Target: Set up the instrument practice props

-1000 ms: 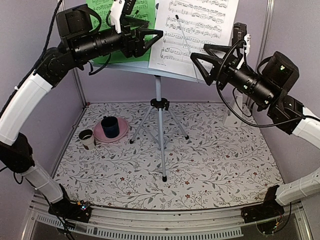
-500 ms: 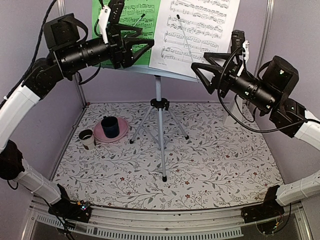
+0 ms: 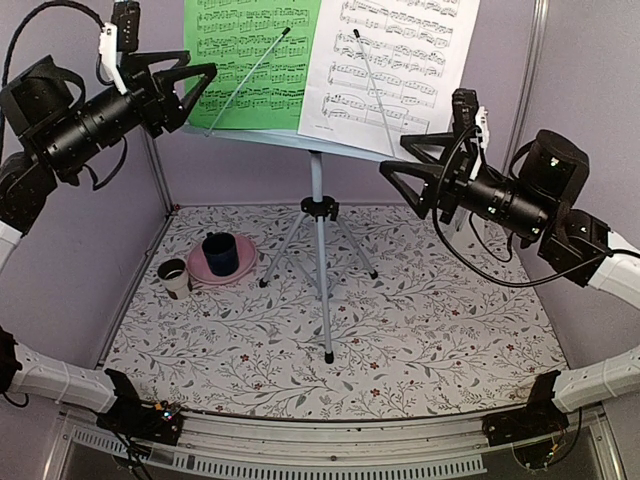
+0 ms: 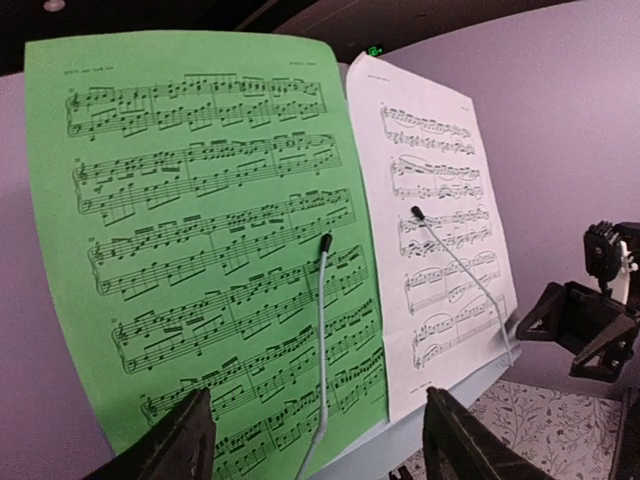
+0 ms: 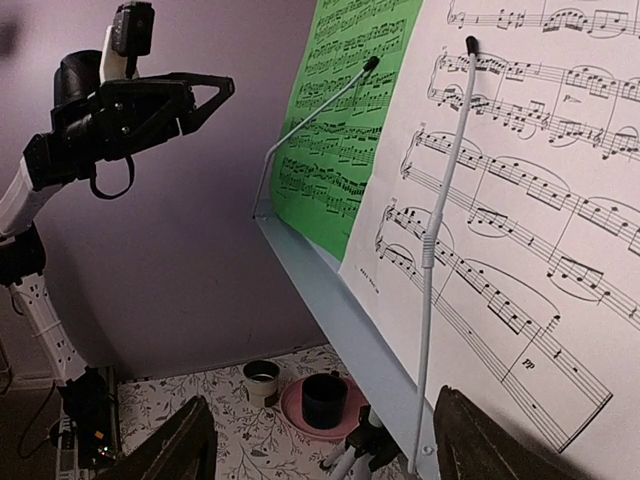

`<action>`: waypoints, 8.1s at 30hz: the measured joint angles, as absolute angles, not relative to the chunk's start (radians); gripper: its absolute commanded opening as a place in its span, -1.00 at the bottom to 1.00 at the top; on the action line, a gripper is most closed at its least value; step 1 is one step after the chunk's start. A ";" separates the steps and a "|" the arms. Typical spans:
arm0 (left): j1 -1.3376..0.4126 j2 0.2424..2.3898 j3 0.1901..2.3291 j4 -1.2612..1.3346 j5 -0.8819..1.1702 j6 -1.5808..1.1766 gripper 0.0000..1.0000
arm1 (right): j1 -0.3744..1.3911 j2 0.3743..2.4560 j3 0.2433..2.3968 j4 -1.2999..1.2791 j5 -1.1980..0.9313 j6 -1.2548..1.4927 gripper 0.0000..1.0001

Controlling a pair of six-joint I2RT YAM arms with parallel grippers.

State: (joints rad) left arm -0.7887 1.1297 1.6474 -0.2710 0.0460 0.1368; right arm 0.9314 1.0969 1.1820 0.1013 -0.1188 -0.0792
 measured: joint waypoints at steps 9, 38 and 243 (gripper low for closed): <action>-0.587 1.168 1.658 -0.367 -0.057 0.027 0.54 | 0.932 1.093 1.070 0.089 -0.166 -0.041 0.37; -0.339 1.294 1.752 -0.532 0.197 -0.037 0.59 | 0.935 1.206 0.785 0.290 -0.091 0.245 0.36; -0.442 1.643 0.899 0.317 0.268 -0.370 0.58 | 0.039 1.901 1.456 -0.042 0.021 0.232 0.86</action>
